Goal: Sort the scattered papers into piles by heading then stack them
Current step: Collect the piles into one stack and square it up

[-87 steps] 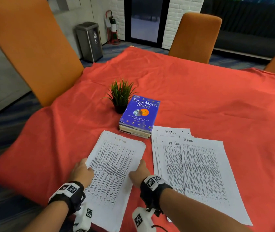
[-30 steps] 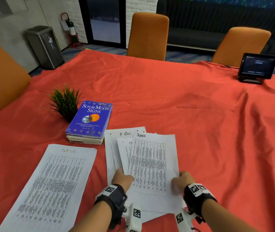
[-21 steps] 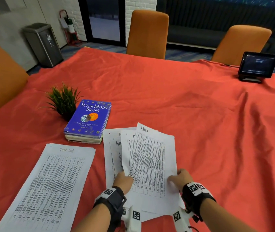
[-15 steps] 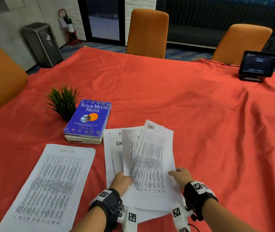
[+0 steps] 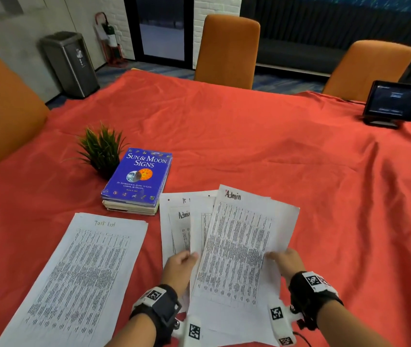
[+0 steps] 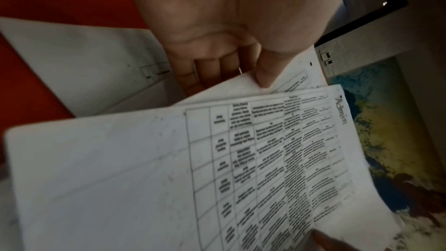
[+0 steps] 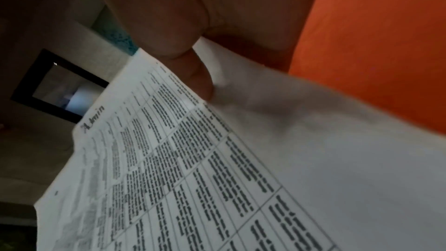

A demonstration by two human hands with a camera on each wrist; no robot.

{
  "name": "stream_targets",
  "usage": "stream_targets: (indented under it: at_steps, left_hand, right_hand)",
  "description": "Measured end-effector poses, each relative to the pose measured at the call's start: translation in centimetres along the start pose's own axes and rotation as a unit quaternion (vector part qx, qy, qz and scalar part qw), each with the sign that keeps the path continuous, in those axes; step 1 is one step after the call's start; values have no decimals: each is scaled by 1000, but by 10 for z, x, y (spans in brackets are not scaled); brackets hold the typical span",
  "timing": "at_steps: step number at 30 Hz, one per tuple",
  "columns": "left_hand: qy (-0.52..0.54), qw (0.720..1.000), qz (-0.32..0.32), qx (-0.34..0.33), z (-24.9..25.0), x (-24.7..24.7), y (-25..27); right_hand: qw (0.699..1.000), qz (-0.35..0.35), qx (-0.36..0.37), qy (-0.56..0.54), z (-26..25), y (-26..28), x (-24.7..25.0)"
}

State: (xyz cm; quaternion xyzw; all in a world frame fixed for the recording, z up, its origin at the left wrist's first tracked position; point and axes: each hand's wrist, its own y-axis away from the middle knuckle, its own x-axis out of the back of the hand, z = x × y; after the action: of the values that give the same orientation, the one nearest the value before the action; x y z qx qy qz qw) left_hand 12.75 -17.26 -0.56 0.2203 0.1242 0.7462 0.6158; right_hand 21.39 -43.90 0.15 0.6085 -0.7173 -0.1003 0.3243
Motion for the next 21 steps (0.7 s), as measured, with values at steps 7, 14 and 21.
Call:
stream_targets:
  at_steps: [7,14,21]
  left_hand:
    - [21,998,59,-27,6,2,2]
    - [-33,980,175,95,4,9,-20]
    - [-92,978,108,155,28,-9,-26]
  right_hand:
    - [1000,7,-3,6,17,10,0]
    - [999,21,-16,27,16,9,3]
    - [998,10,-12,62,13,13,-6]
